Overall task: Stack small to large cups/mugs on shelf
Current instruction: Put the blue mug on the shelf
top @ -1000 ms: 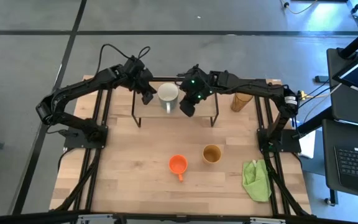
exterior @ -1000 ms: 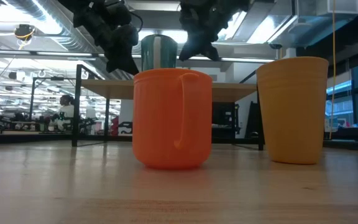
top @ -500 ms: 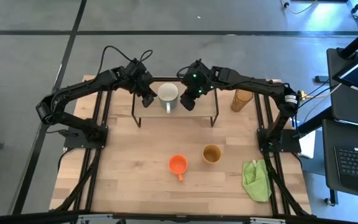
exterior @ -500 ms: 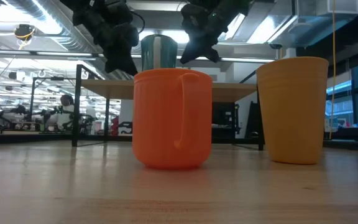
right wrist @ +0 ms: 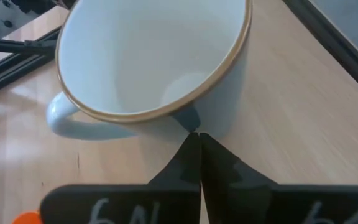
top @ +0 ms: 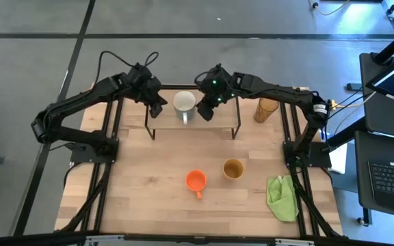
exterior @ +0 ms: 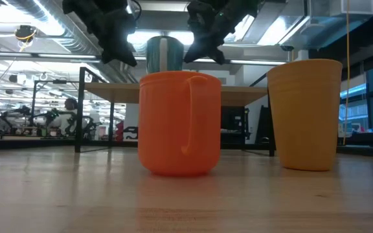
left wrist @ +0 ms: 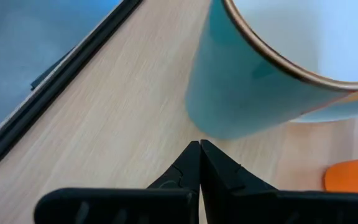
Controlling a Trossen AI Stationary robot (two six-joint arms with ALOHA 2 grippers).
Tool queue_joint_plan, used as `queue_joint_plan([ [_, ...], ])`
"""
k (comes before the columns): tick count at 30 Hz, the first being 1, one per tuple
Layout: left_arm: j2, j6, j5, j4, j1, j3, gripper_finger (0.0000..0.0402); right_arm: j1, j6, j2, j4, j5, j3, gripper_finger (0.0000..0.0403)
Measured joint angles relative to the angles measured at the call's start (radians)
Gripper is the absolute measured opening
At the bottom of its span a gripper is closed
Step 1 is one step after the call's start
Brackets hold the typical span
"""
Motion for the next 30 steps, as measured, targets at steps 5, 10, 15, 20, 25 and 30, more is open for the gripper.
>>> queue_joint_plan([
  [5,0.0,-0.011,0.001,0.023,-0.013,0.0,0.0,-0.002,0.003,0.002,0.032,-0.019,0.0,0.0],
  [10,0.0,-0.014,0.002,0.033,-0.022,0.0,0.0,-0.002,0.007,0.002,0.031,-0.042,0.0,0.0],
  [15,0.001,-0.02,0.003,0.047,-0.022,-0.048,0.0,0.0,0.01,0.002,0.031,-0.044,0.0,0.0],
  [20,0.001,-0.048,0.02,0.082,-0.021,-0.126,0.0,0.0,0.013,0.002,0.03,-0.045,0.0,0.0],
  [25,0.001,-0.073,0.063,0.177,-0.022,-0.16,0.0,0.0,0.013,0.003,0.03,-0.046,0.0,0.0],
  [30,0.001,-0.074,0.063,0.225,-0.021,-0.16,0.0,0.0,0.01,0.003,0.03,-0.06,0.0,0.0],
])
